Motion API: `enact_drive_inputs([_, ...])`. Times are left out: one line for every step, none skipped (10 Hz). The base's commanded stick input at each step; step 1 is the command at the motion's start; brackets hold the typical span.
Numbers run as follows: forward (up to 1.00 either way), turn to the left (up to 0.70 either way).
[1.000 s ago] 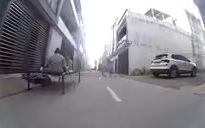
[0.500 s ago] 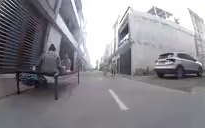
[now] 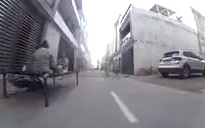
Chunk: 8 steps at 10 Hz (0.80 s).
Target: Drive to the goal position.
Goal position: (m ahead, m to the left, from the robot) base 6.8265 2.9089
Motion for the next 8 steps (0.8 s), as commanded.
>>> enact_drive_inputs([0.85, 0.0])
enact_drive_inputs([0.85, 0.0])
enact_drive_inputs([0.85, 0.0])
enact_drive_inputs([0.85, 0.0])
enact_drive_inputs([0.85, 0.0])
enact_drive_inputs([0.85, 0.0])
enact_drive_inputs([0.85, 0.0])
enact_drive_inputs([0.85, 0.0])
